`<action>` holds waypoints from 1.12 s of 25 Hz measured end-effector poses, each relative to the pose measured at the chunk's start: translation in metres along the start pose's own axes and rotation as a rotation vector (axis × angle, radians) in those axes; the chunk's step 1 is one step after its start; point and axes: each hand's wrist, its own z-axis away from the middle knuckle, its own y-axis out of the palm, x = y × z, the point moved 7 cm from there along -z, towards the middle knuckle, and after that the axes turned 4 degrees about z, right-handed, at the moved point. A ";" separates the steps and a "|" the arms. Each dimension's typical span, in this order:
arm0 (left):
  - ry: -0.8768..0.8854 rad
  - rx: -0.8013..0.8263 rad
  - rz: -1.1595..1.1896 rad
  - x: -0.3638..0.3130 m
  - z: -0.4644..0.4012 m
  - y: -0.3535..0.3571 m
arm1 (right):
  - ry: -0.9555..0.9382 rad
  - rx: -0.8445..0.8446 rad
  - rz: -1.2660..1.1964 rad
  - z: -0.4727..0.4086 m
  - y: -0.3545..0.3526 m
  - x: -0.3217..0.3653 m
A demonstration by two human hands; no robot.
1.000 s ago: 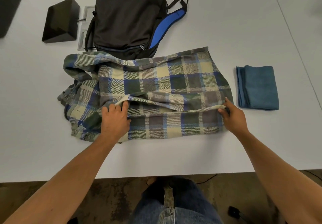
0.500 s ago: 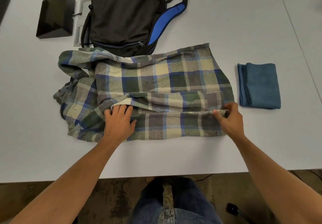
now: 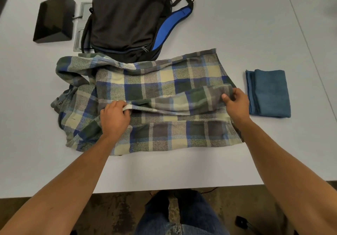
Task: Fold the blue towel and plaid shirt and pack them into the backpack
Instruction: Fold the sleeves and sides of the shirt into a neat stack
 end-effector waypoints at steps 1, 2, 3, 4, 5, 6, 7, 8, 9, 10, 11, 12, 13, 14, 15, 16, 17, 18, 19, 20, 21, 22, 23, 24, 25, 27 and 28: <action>-0.021 -0.046 0.026 0.000 -0.001 -0.006 | -0.011 -0.024 -0.050 -0.005 -0.003 0.006; -0.039 -0.090 0.044 0.000 -0.002 -0.012 | -0.022 -0.043 -0.092 -0.011 -0.005 0.012; -0.064 -0.124 0.059 0.000 -0.003 -0.017 | -0.042 -0.053 -0.112 -0.017 -0.007 0.020; -0.099 -0.149 0.076 0.002 -0.004 -0.021 | -0.071 -0.054 -0.110 -0.023 -0.007 0.027; -0.135 -0.165 0.089 0.004 -0.005 -0.023 | -0.102 -0.051 -0.085 -0.029 -0.006 0.036; -0.162 -0.171 0.094 0.005 -0.005 -0.025 | -0.130 -0.042 -0.053 -0.033 -0.004 0.042; -0.173 -0.166 0.089 0.006 -0.006 -0.024 | -0.142 -0.025 -0.019 -0.037 -0.001 0.045; -0.173 -0.153 0.073 0.005 -0.006 -0.022 | -0.137 -0.001 0.016 -0.040 0.003 0.045; -0.166 -0.133 0.044 0.004 -0.005 -0.019 | -0.117 0.032 0.053 -0.040 0.008 0.043; -0.149 -0.112 0.001 0.002 -0.003 -0.015 | -0.093 0.069 0.106 -0.038 0.013 0.037; -0.108 -0.098 -0.054 -0.001 -0.001 -0.012 | -0.086 0.099 0.176 -0.033 0.017 0.031; -0.038 -0.094 -0.110 -0.007 0.002 -0.009 | -0.090 0.123 0.249 -0.027 0.020 0.023; 0.064 -0.094 -0.152 -0.015 0.006 -0.005 | -0.101 0.139 0.302 -0.019 0.021 0.015; 0.193 -0.098 -0.166 -0.025 0.013 -0.001 | -0.102 0.152 0.339 -0.012 0.022 0.004; 0.338 -0.097 -0.159 -0.036 0.021 0.003 | -0.096 0.162 0.377 -0.004 0.021 -0.007; 0.478 -0.076 -0.152 -0.047 0.031 0.010 | -0.086 0.168 0.429 0.004 0.020 -0.020; 0.583 -0.025 -0.162 -0.054 0.040 0.019 | -0.075 0.175 0.495 0.012 0.018 -0.032; 0.632 0.049 -0.186 -0.057 0.046 0.030 | -0.066 0.186 0.560 0.019 0.015 -0.043; 0.613 0.132 -0.213 -0.055 0.049 0.042 | -0.061 0.201 0.612 0.026 0.013 -0.053; 0.536 0.212 -0.232 -0.050 0.049 0.050 | -0.061 0.218 0.649 0.031 0.012 -0.061; 0.440 0.279 -0.245 -0.045 0.048 0.056 | -0.068 0.232 0.668 0.034 0.011 -0.068; 0.359 0.323 -0.255 -0.041 0.046 0.059 | -0.073 0.234 0.662 0.035 0.009 -0.072; 0.305 0.354 -0.270 -0.039 0.044 0.060 | -0.067 0.225 0.633 0.035 0.007 -0.073; 0.271 0.383 -0.293 -0.039 0.041 0.060 | -0.050 0.213 0.593 0.033 0.005 -0.074; 0.249 0.406 -0.319 -0.040 0.037 0.060 | -0.036 0.203 0.552 0.032 0.003 -0.074; 0.217 0.429 -0.360 -0.039 0.029 0.057 | -0.042 0.184 0.482 0.031 0.002 -0.070; 0.203 0.423 -0.363 -0.037 0.025 0.055 | -0.054 0.167 0.454 0.030 0.002 -0.067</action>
